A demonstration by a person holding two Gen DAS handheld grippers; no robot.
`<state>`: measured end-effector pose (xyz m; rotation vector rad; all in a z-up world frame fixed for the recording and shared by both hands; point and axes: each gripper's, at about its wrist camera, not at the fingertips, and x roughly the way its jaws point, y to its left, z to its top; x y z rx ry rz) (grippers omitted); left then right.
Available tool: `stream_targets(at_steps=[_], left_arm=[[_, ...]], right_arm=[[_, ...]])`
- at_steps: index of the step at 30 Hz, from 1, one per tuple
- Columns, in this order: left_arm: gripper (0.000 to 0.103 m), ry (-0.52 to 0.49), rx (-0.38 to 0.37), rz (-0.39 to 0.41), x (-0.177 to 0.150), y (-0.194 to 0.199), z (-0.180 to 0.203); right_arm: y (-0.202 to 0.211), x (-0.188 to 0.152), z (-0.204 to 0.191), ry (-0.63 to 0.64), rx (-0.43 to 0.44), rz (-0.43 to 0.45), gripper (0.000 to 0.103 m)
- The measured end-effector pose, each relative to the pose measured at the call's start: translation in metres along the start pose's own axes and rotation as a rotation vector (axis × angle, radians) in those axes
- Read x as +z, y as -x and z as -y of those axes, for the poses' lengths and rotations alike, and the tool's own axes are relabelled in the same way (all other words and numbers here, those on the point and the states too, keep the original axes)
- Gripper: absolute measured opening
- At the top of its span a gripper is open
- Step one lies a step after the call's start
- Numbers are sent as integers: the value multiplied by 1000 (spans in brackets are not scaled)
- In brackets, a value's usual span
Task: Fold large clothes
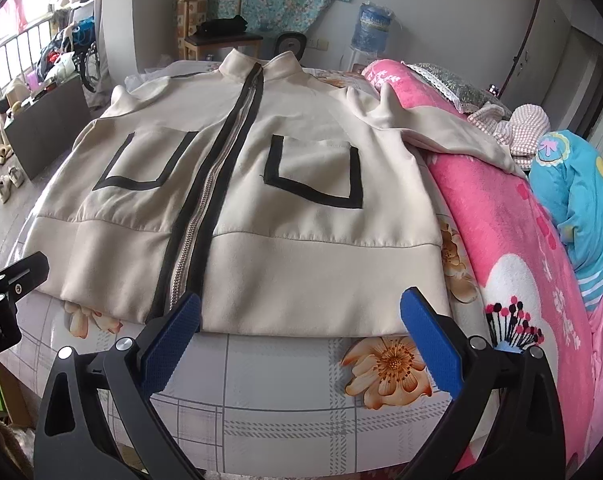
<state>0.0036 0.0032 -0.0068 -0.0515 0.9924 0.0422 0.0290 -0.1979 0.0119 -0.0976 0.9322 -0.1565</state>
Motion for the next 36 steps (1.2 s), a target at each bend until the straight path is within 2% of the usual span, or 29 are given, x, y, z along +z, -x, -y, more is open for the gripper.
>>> stream_targets(at_steps=[8, 11, 13, 18, 22, 28, 32, 34, 36], left_arm=[[96, -6, 5, -16, 1, -7, 1], [96, -13, 13, -27, 3, -20, -1], [96, -18, 40, -40, 6, -37, -5], [96, -29, 109, -75, 12, -84, -24], [96, -24, 79, -79, 19, -99, -34], [96, -25, 31, -58, 19, -103, -39], [96, -58, 25, -34, 17, -101, -37], [96, -61, 11, -47, 18, -100, -39], [96, -53, -2, -28, 17, -93, -44]], right_arm=[[-3, 0, 0, 6, -3, -3, 97], [-10, -1, 5, -10, 35, -21, 97], [-20, -3, 17, -44, 59, -47, 97], [-41, -11, 70, -174, 27, -64, 97], [-58, -17, 108, -261, 45, -74, 97], [-77, -21, 136, -363, 166, -87, 97], [-80, -17, 138, -355, 204, -60, 97], [-82, -15, 137, -343, 216, -58, 92], [-82, -14, 137, -332, 220, -57, 89]])
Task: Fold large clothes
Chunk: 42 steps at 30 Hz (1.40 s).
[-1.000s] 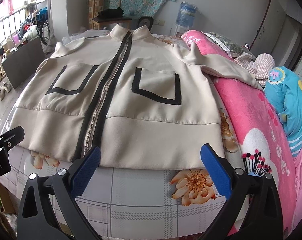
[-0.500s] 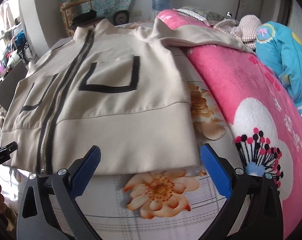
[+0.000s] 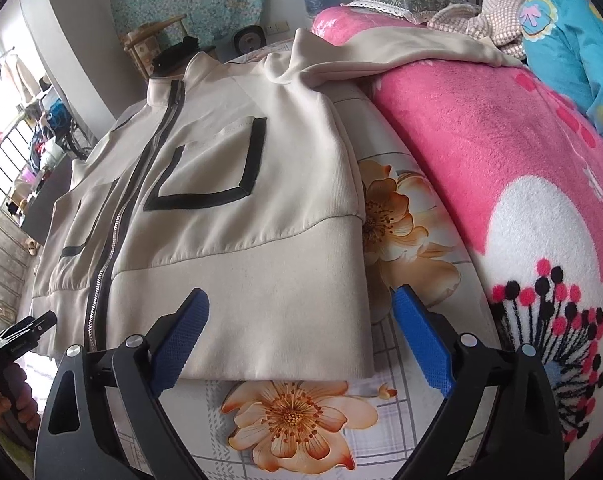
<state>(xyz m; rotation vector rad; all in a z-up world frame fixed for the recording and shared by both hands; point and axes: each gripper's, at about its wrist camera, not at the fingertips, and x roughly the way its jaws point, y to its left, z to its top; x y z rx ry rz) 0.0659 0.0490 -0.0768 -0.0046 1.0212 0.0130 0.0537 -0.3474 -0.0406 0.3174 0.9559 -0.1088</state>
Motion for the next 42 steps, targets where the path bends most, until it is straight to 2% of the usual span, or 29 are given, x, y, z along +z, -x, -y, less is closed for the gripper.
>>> stream_targets(at_steps=[3, 5, 6, 7, 8, 10, 11, 13, 14, 16, 19, 22, 26, 30, 37, 42], left_arm=[[96, 56, -34, 82, -4, 18, -16], [96, 94, -40, 106, -4, 23, -28], [88, 107, -30, 101, -3, 22, -32], [68, 116, -22, 86, -3, 19, -36], [59, 129, -22, 57, -2, 14, -40], [45, 157, -18, 21, -1, 4, -47], [42, 151, -3, 31, -2, 3, -47], [29, 120, 14, 40, -1, 2, -43], [27, 113, 18, 44, 0, 3, -43], [7, 93, 49, 52, 2, 5, -38], [4, 48, 69, 95, 4, 23, -31], [4, 19, 55, 151, 3, 51, -26], [4, -18, 46, 175, -8, 80, -24], [4, -35, 41, 150, -33, 101, -31], [4, -14, 31, 32, -82, 114, -51], [10, -9, 1, -14, -94, 113, -60]], right_arm=[[2, -2, 2, 9, -2, 5, 80], [2, -3, 7, 6, -3, 10, 73], [1, -3, 9, 7, -9, 12, 68], [1, -2, 10, 11, -17, 15, 63], [1, -1, 10, 18, -22, 20, 61], [-2, 1, 10, 40, -36, 25, 49], [-5, 2, 10, 54, -48, 24, 44], [-11, 4, 8, 83, -55, 18, 26], [-13, 5, 7, 93, -67, 17, 22], [-11, 7, 5, 109, -88, 26, 8], [5, 9, 3, 112, -69, 57, 6], [23, 7, 1, 123, -59, 84, 5], [48, -3, 1, 132, -43, 103, 5], [77, -27, 5, 141, -43, 104, 5], [109, -85, 16, 100, -71, 29, 5], [106, -95, 17, 145, -165, -26, 12]])
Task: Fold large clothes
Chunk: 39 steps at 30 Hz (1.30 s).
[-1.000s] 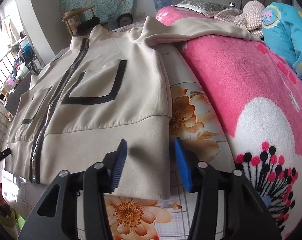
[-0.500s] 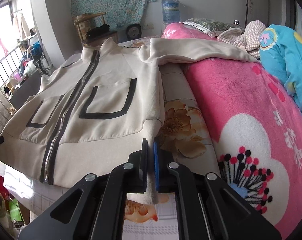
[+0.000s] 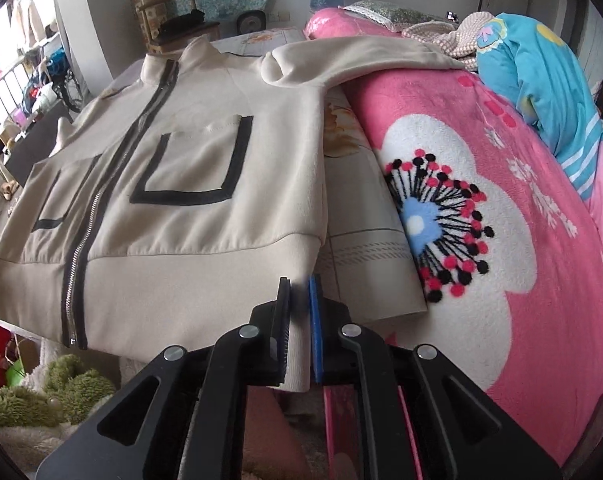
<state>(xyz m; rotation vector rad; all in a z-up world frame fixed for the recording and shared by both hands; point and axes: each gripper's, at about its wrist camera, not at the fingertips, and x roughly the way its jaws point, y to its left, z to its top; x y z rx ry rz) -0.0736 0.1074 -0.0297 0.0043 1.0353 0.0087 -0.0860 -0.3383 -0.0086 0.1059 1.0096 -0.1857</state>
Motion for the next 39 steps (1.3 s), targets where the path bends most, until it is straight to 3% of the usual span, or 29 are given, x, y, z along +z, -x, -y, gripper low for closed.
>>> stream_targets(at_steps=[2, 3, 4, 5, 7, 8, 9, 13, 17, 22, 27, 32, 37, 39], left_arm=[[17, -12, -11, 52, 6, 14, 0], [28, -15, -18, 80, 7, 18, 0], [38, -17, -25, 108, 11, 23, 1], [41, -22, -31, 129, 16, 24, 4], [53, -40, -39, 157, 28, 20, 18], [57, -46, -45, 169, 35, 15, 24], [68, -54, -52, 175, 43, 9, 33], [82, -121, -54, 150, 68, -25, 70], [82, -154, -18, 90, 83, -66, 92], [84, -202, 55, 33, 83, -98, 100], [91, -237, 81, 71, 78, -99, 99], [92, -226, 24, 50, 80, -100, 90], [96, -144, -83, -36, 86, -110, 72], [96, -150, -81, -41, 85, -110, 72]], right_arm=[[17, 8, 3, 1, 0, 46, 18], [27, 13, 4, -1, 9, 79, 33], [37, 18, 3, 0, 17, 114, 42], [45, 25, -1, 6, 30, 148, 54], [51, 41, -16, 44, 89, 192, 63], [47, 52, -27, 63, 125, 200, 67], [42, 60, -38, 79, 160, 198, 74], [1, 90, -93, 176, 249, 122, 88], [-51, 106, -137, 209, 209, 4, 92], [-95, 111, -163, 242, 138, -49, 95], [-119, 102, -161, 227, 148, -115, 96], [-120, 95, -159, 230, 140, -94, 97], [-119, 93, -158, 222, 141, -68, 97], [-118, 91, -157, 220, 144, -49, 97]])
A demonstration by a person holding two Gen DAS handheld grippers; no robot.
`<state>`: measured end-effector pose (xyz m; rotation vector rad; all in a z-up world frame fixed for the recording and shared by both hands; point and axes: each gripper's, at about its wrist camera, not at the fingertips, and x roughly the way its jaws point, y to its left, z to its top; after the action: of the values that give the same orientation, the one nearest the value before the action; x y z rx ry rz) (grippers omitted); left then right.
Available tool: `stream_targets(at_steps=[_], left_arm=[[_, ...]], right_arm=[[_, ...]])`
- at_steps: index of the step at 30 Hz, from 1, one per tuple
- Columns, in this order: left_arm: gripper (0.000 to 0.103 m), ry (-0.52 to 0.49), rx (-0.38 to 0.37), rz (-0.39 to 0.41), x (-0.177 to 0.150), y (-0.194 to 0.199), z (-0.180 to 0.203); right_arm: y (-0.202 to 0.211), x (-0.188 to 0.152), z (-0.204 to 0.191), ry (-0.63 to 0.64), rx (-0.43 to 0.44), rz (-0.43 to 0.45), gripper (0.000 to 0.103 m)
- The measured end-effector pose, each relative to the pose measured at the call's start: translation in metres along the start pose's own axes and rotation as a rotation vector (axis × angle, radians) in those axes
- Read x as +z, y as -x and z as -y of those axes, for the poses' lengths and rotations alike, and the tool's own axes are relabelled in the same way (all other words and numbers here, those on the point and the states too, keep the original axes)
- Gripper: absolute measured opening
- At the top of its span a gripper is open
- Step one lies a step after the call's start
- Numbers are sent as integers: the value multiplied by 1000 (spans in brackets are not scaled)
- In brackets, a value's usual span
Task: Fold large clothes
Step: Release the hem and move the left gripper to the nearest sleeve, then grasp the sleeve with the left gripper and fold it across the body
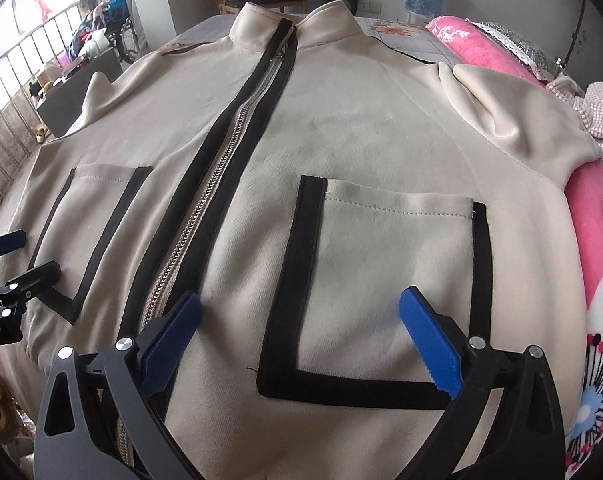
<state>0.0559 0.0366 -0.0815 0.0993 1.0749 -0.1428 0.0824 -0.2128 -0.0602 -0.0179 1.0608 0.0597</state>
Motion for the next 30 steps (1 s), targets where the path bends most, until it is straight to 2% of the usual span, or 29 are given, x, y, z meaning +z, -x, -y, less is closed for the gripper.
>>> stream_targets(at_steps=[7, 13, 16, 18, 21, 25, 27, 30], left_arm=[[96, 10, 0, 9, -4, 1, 0], [96, -3, -12, 8, -2, 2, -2], [96, -3, -11, 32, -3, 7, -3], [96, 8, -8, 85, -2, 20, -9], [95, 55, 27, 182, 4, 46, -30], [92, 184, 81, 279, 14, 79, -79], [85, 253, 93, 305, 19, 89, -108], [74, 369, 78, 290, 25, 87, -152]], right_arm=[[1, -3, 1, 17, 10, 30, 97], [2, 5, 0, 17, 7, -22, 97], [17, 13, -6, 27, 37, 28, 97], [28, 19, -13, 53, 64, 70, 97], [36, 30, -26, 95, 111, 108, 97], [29, 45, -53, 160, 165, 116, 96], [25, 50, -70, 197, 190, 113, 92], [17, 57, -87, 234, 216, 103, 85]])
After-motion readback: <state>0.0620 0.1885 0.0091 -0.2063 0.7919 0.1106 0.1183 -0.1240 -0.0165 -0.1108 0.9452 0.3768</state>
